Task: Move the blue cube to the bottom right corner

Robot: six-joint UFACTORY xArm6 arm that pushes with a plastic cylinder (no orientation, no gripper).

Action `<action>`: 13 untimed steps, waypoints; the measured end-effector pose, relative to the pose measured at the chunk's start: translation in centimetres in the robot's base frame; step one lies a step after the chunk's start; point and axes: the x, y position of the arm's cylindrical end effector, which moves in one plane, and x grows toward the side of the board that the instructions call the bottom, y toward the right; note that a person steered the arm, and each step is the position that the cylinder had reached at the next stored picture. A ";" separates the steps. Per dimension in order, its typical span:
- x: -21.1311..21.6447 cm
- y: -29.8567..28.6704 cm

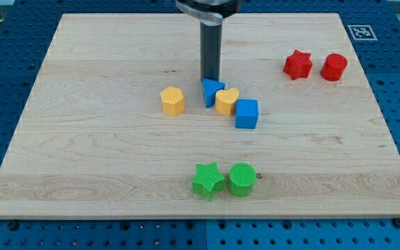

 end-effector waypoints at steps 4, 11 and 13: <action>1.3 1.5; 6.9 10.6; 9.4 15.5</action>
